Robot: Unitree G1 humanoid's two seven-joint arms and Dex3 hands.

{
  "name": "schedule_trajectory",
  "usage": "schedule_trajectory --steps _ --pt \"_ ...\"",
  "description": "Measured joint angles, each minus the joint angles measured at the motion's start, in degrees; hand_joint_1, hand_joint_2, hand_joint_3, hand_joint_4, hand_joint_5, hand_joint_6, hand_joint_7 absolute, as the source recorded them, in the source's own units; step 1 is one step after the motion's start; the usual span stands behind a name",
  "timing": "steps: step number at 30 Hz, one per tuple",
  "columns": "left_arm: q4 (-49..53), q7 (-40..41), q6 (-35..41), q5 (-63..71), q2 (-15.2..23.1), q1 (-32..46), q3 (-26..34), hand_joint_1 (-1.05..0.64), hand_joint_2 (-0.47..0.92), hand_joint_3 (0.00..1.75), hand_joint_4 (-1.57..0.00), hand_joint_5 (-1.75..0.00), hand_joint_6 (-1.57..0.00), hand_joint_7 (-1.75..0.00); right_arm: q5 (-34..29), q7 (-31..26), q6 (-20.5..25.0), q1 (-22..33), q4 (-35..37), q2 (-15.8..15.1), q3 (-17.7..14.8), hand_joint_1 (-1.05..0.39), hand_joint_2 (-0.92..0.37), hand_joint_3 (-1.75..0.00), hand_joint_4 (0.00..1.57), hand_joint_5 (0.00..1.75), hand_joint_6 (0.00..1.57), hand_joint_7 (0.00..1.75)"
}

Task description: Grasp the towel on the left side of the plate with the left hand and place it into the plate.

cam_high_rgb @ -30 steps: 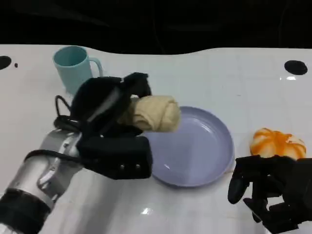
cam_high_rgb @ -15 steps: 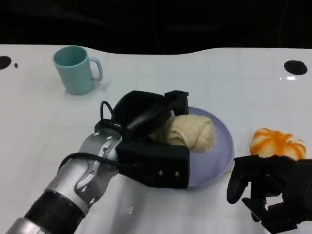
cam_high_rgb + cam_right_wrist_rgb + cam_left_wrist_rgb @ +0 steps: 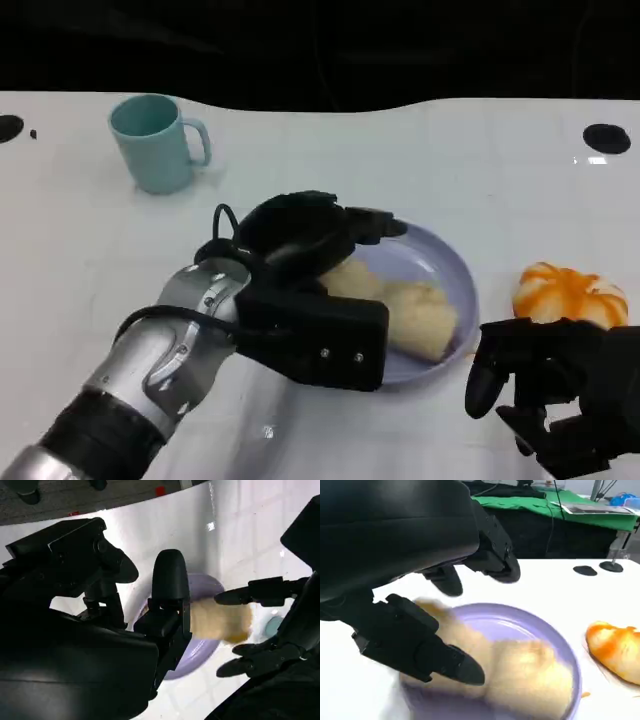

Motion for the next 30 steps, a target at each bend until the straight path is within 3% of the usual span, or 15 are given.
schedule_trajectory --steps 10,17,21,25,27,29,30 --pt "-7.04 -5.55 1.20 -2.87 3.71 3.04 1.98 -0.52 0.92 0.18 -0.19 -0.58 -0.40 -0.03 -0.06 0.00 -0.14 -0.03 0.07 0.00 0.01 0.02 -0.60 -1.03 0.70 1.70 0.67 1.45" --pt "-17.16 -12.26 6.08 -12.04 5.43 8.28 8.17 -0.37 0.92 0.23 -0.48 -0.73 -0.59 -0.11 -0.09 0.00 -0.06 -0.13 0.06 0.00 0.05 0.02 -0.60 -1.04 0.70 1.70 0.67 1.45" --pt "-24.08 -16.07 13.05 -20.15 5.12 12.37 13.03 -0.31 0.92 0.25 -0.59 -0.77 -0.68 -0.14 -0.14 0.00 -0.05 -0.20 0.11 -0.02 0.07 0.02 -0.60 -1.04 0.69 1.69 0.67 1.45" --pt "-30.47 -16.85 18.82 -29.30 3.50 17.07 18.48 -0.21 0.92 0.29 -0.76 -0.87 -0.88 -0.23 -0.13 -0.01 -0.07 -0.34 0.13 0.02 0.12 0.02 -0.60 -1.04 0.69 1.70 0.67 1.45" --pt "-33.07 -16.93 21.84 -34.23 2.51 19.50 21.32 -0.20 0.87 0.40 -0.75 -1.00 -0.92 -0.31 -0.12 -0.01 -0.07 -0.33 0.15 0.03 0.11 0.02 -0.60 -1.04 0.69 1.70 0.67 1.45" --pt "-35.42 -17.05 25.66 -38.80 1.86 21.34 23.67 -0.16 0.68 0.78 -0.77 -1.12 -0.92 -0.54 -0.13 -0.01 -0.08 -0.35 0.17 0.03 0.12 0.02 -0.60 -1.04 0.70 1.70 0.68 1.45" --pt "-36.82 -17.04 28.57 -40.99 1.53 22.06 24.84 -0.15 0.56 1.02 -0.79 -1.20 -0.89 -0.76 -0.13 0.00 -0.09 -0.39 0.17 0.03 0.14 0.02 -0.60 -1.04 0.70 1.69 0.68 1.45"
